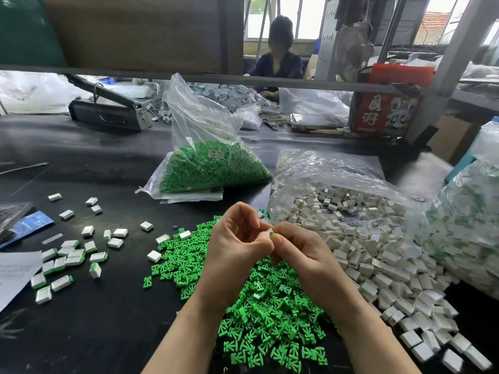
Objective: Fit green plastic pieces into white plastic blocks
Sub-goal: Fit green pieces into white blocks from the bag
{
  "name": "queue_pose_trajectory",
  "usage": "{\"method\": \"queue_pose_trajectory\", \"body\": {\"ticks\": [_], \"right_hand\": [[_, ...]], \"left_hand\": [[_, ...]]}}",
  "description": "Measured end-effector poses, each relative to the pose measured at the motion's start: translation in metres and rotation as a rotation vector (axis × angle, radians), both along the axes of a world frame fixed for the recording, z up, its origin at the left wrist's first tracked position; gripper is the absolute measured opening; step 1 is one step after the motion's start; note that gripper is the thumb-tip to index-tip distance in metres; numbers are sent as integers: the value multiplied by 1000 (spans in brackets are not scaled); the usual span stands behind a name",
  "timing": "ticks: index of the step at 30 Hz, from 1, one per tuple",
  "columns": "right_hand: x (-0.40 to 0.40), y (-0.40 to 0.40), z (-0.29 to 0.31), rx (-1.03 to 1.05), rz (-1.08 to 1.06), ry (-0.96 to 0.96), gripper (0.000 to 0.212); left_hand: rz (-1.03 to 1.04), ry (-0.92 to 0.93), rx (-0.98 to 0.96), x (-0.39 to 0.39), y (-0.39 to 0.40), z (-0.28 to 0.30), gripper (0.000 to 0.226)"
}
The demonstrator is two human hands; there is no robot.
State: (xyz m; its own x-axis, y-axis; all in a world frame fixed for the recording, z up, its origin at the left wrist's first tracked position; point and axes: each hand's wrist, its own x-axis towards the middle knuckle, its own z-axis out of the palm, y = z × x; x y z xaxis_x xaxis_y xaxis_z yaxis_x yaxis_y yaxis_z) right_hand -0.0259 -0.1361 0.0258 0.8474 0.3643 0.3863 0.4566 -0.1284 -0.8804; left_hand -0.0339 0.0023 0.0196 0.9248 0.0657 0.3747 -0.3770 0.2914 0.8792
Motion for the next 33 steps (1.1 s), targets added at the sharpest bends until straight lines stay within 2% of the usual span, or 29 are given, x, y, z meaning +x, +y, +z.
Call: {"method": "queue_pose_trajectory", "body": {"ticks": [8, 12, 16, 22, 27, 30, 33], "right_hand": [[-2, 2, 1, -2, 76, 11, 38], [0, 2, -1, 25, 107, 18, 25], [1, 3, -3, 89, 120, 54, 31], [2, 4, 0, 124, 125, 67, 28], [2, 5, -2, 118, 91, 66, 40], [5, 4, -4, 19, -19, 57, 40], [9, -2, -8, -95, -151, 74, 38]], "left_hand": [[54, -36, 55, 1, 4, 2, 14], [-7, -15, -2, 1, 5, 3, 21], [-71, -32, 3, -2, 4, 6, 10], [-54, -18, 7, -2, 5, 6, 16], [-16, -6, -5, 1, 7, 3, 16], [37, 110, -103, 4, 12, 3, 16], [259, 419, -369, 15, 38, -2, 19]]}}
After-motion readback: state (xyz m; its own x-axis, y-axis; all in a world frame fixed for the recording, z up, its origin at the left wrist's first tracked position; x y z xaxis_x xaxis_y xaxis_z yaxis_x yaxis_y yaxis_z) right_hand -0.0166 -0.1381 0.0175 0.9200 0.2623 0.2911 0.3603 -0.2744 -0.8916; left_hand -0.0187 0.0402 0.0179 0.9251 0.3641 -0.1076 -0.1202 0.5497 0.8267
